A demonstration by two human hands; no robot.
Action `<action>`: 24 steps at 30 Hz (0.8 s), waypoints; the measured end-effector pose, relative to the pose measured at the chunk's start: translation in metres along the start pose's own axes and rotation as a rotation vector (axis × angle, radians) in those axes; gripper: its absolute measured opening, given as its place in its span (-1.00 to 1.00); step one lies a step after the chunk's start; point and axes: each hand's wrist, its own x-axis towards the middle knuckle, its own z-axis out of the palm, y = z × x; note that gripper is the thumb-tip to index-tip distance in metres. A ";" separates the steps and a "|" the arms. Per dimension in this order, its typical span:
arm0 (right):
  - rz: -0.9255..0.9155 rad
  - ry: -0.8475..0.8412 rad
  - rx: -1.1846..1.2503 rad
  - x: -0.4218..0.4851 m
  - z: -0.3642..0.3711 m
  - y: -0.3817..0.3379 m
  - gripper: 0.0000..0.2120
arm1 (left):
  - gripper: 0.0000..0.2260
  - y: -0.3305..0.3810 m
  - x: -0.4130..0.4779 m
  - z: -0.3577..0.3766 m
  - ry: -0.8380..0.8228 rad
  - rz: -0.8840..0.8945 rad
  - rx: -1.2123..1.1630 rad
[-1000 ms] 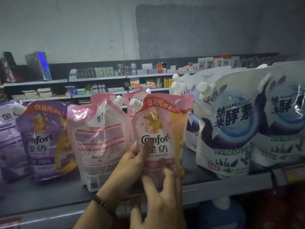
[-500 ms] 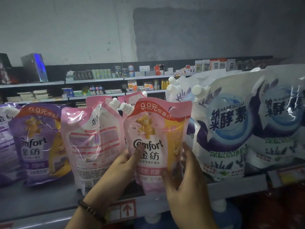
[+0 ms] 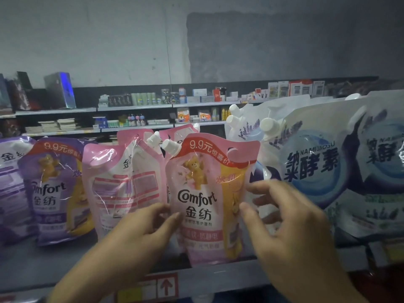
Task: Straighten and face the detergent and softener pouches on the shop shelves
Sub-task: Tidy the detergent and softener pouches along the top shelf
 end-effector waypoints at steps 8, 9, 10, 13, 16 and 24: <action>-0.134 -0.282 0.173 0.092 -0.054 -0.049 -0.82 | -0.83 0.054 -0.003 -0.068 0.206 0.058 0.410; -0.140 -0.323 0.193 0.103 -0.057 -0.053 -0.81 | -0.84 0.063 0.000 -0.074 0.208 0.070 0.412; -0.153 -0.358 0.204 0.114 -0.059 -0.057 -0.80 | -0.84 0.071 0.004 -0.081 0.205 0.083 0.405; -0.179 -0.445 0.192 0.148 -0.059 -0.069 -0.78 | -0.82 0.096 0.019 -0.101 0.209 0.132 0.471; -0.166 -0.529 0.101 0.179 -0.048 -0.078 -0.77 | -0.80 0.108 0.043 -0.124 0.237 0.175 0.599; -0.019 -0.719 -0.088 0.231 0.026 -0.080 -0.83 | -0.89 0.115 0.122 -0.171 0.195 0.404 0.924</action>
